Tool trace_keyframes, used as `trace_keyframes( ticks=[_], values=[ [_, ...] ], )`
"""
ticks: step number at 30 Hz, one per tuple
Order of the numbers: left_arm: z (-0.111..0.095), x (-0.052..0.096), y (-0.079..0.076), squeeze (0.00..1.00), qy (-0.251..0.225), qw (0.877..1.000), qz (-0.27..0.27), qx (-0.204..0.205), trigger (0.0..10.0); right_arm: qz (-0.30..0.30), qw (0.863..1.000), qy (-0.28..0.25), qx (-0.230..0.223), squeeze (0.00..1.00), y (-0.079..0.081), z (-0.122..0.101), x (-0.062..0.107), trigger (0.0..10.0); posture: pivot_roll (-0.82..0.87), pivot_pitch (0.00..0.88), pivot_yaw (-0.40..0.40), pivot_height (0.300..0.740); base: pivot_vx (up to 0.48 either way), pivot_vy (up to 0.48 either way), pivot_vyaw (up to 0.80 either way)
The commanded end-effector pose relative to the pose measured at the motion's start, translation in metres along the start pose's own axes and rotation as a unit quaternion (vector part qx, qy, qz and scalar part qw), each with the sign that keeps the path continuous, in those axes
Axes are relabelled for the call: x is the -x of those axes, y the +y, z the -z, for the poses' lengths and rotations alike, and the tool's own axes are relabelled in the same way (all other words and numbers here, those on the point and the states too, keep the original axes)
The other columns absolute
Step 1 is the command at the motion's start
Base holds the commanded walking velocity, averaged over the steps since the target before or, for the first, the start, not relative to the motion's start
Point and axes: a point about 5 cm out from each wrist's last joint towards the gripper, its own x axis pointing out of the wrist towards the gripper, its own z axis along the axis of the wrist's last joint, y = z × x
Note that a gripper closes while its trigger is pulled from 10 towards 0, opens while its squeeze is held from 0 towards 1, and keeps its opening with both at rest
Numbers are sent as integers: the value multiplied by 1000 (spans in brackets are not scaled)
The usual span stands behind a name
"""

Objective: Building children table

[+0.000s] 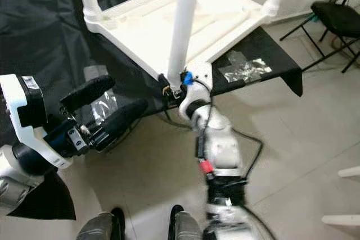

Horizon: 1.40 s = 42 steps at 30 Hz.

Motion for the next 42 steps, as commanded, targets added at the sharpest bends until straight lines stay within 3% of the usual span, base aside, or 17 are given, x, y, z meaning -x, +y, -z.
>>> trace_keyframes(
  ticks=[1,9,10,11,12,16,20,21,23,24,25,26,34,38,40,41,42],
  values=[
    [2,0,-4,0,6,1000,6,9,10000,-56,998,-8,23,1000,-1,-10,1,10000,70,326,-60,740,0,0,0],
    [3,1,-6,0,7,1000,6,12,10000,-85,990,-22,106,1000,-39,-43,-4,10000,87,337,-70,740,0,0,0],
    [3,1,-6,0,7,1000,5,12,10000,-109,988,-26,109,847,-40,-50,-10,10000,86,340,-69,740,0,0,0],
    [3,1,-6,0,7,1000,5,12,10000,-109,988,-26,109,847,-40,-50,-10,10000,86,340,-69,740,0,0,0],
    [3,1,-7,0,8,1000,4,12,10000,-132,984,-29,116,0,-40,-56,-15,10000,86,340,-69,740,0,0,0],
    [3,1,-8,0,8,1000,3,12,10000,-243,965,-35,91,0,-29,-66,-27,10000,99,341,-68,740,0,0,0],
    [2,2,-9,0,8,1000,3,11,10000,-281,955,-25,95,0,-27,-69,-31,10000,104,340,-72,740,0,0,0],
    [2,2,-9,0,8,1000,3,11,10000,-288,951,-17,112,0,-30,-73,-34,3255,107,340,-73,740,0,0,0],
    [2,2,-9,0,8,1000,3,11,10000,-288,951,-17,112,0,-30,-73,-34,3255,107,340,-73,740,0,0,0],
    [2,3,-9,0,8,1000,3,10,10000,-291,948,-11,125,0,-33,-78,-35,1725,106,339,-77,740,0,0,0],
    [2,3,-9,0,8,1000,3,10,10000,-291,948,-11,125,0,-33,-78,-35,1725,106,339,-77,740,0,0,0],
    [2,3,-9,0,9,1000,2,10,10000,-296,945,-3,141,0,-37,-82,-34,0,106,339,-77,740,0,0,0],
    [4,3,-11,0,10,1000,0,14,10000,-334,925,40,174,0,-48,-80,-19,0,97,339,-82,740,0,0,0],
    [4,2,-11,0,10,1000,2,13,10000,-259,954,56,142,0,-47,-59,-16,0,70,338,-89,740,0,0,0],
    [4,3,-11,0,10,1000,2,13,10000,-158,982,44,97,0,-41,-40,-14,0,74,337,-103,740,0,0,0],
    [4,3,-11,0,10,1000,2,13,10000,-158,982,44,97,0,-41,-40,-14,0,74,337,-103,740,0,0,0],
    [4,3,-11,0,9,1000,1,12,10000,-73,994,37,70,0,-34,-23,-11,0,78,335,-108,740,0,0,0]
  ],
)
